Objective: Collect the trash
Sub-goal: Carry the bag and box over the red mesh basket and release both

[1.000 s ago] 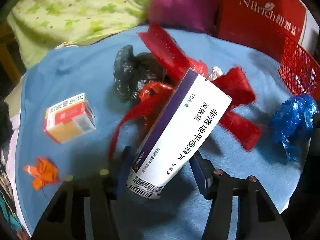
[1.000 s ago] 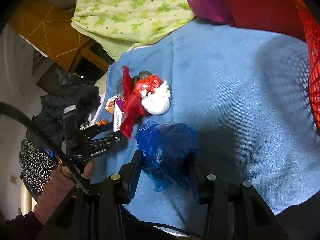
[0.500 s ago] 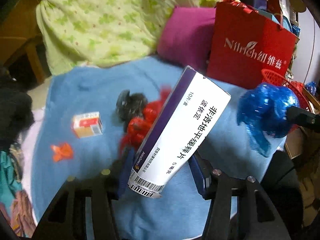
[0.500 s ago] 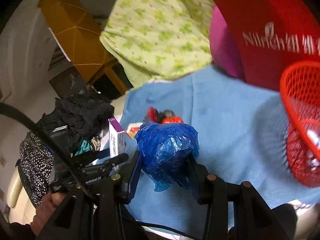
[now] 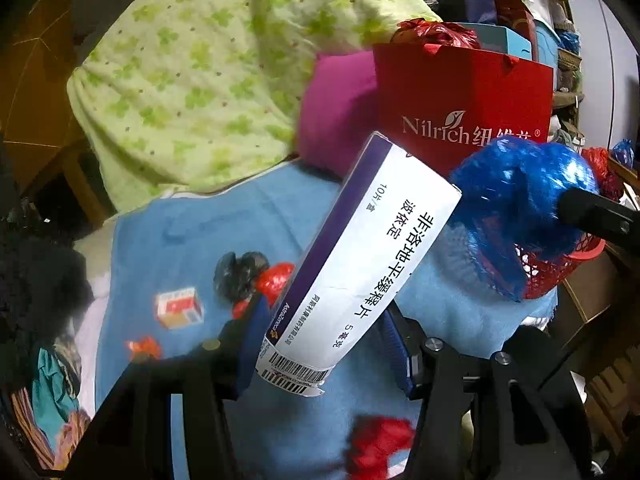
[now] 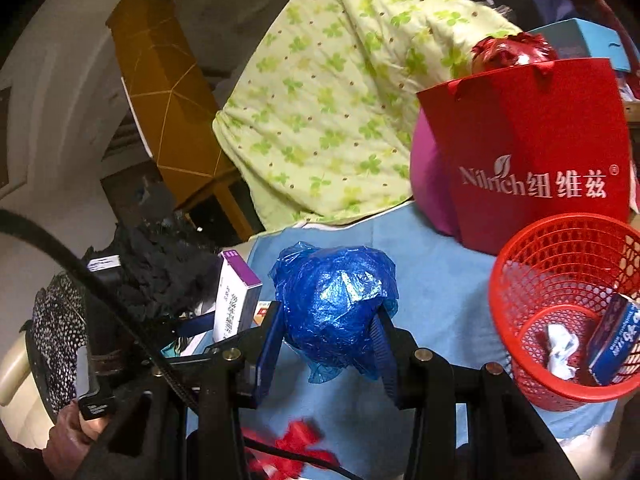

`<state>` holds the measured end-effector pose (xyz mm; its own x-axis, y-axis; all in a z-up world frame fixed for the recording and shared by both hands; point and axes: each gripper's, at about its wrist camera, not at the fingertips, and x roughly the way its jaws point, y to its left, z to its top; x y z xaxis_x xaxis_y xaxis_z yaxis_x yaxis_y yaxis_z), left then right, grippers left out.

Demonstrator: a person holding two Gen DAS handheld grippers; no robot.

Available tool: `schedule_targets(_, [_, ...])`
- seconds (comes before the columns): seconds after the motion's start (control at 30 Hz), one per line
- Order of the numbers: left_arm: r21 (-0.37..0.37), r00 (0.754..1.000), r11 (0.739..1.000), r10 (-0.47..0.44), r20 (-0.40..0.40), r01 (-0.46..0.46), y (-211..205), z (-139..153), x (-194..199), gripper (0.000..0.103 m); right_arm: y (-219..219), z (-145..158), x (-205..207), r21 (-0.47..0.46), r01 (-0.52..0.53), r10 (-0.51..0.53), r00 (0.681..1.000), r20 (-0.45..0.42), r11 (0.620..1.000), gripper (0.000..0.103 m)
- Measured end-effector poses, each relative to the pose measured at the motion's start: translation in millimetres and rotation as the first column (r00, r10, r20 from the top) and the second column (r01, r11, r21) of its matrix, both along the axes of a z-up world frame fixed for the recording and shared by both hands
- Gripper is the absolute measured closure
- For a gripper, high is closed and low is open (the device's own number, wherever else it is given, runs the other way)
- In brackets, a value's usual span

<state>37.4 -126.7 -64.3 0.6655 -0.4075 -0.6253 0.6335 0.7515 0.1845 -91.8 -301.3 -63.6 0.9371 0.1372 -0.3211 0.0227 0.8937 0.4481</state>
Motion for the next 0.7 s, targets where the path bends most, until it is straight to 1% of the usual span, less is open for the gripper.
schedule_targets(0.07, [-0.008, 1.000, 1.000, 0.001, -0.019, -0.001, -4, 1, 8, 0.046, -4, -1, -3, 0.008, 0.009, -0.009, 1.000, 0.003, 1.000, 0.057])
schedule_targets(0.17, [-0.006, 1.000, 1.000, 0.017, -0.014, -0.017, -8, 6, 22, 0.046, -11, 0, -7, 0.014, 0.024, -0.024, 1.000, 0.012, 1.000, 0.057])
schedule_targets(0.3, [-0.023, 0.999, 0.999, 0.030, -0.025, -0.031, -10, 14, 36, 0.046, -18, 1, -13, 0.012, 0.048, -0.048, 0.998, 0.027, 0.999, 0.057])
schedule_targets(0.5, [-0.039, 1.000, 0.999, -0.018, -0.014, 0.018, -31, 23, 20, 0.046, -36, 8, -27, 0.013, 0.098, -0.099, 0.993, 0.068, 0.995, 0.057])
schedule_targets(0.63, [-0.063, 0.997, 0.995, -0.073, -0.027, 0.071, -56, 28, 7, 0.046, -51, 15, -46, -0.005, 0.168, -0.167, 0.982, 0.093, 0.986, 0.057])
schedule_targets(0.7, [-0.074, 0.994, 0.992, -0.104, -0.032, 0.101, -71, 32, 0, 0.046, -64, 17, -58, 0.003, 0.205, -0.204, 0.973, 0.105, 0.979, 0.057])
